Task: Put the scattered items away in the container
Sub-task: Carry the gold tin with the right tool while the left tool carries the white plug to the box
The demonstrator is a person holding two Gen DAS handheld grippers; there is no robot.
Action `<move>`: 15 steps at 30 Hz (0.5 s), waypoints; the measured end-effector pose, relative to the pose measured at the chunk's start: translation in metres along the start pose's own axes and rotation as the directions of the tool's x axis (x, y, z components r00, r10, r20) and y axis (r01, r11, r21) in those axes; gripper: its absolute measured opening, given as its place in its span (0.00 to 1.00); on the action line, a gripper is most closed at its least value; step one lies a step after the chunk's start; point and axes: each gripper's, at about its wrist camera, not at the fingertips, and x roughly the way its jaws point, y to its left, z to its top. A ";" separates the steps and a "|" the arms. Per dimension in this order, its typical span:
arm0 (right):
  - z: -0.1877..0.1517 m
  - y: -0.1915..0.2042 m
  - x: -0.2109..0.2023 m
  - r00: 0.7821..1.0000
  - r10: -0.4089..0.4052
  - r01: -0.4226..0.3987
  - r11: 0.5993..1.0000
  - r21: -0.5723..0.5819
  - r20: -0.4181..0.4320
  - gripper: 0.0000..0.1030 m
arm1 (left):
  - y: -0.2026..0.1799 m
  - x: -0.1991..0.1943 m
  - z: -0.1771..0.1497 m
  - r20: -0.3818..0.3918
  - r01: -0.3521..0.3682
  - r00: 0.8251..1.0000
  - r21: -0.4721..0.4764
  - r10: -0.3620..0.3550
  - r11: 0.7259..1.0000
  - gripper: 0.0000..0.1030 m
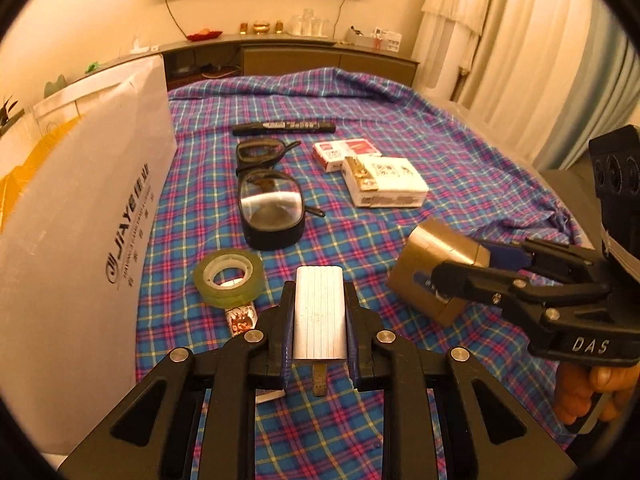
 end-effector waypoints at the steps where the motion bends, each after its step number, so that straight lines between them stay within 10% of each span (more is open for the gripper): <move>1: 0.000 0.005 -0.002 1.000 0.000 0.000 1.000 -0.002 -0.001 0.48 | 0.001 -0.004 0.001 0.007 0.001 1.000 -0.002 -0.001 1.000 0.21; 15: 0.002 0.059 -0.035 0.998 -0.028 0.031 0.998 -0.058 0.050 0.48 | 0.012 -0.064 0.010 0.131 0.065 0.990 -0.039 -0.060 0.997 0.21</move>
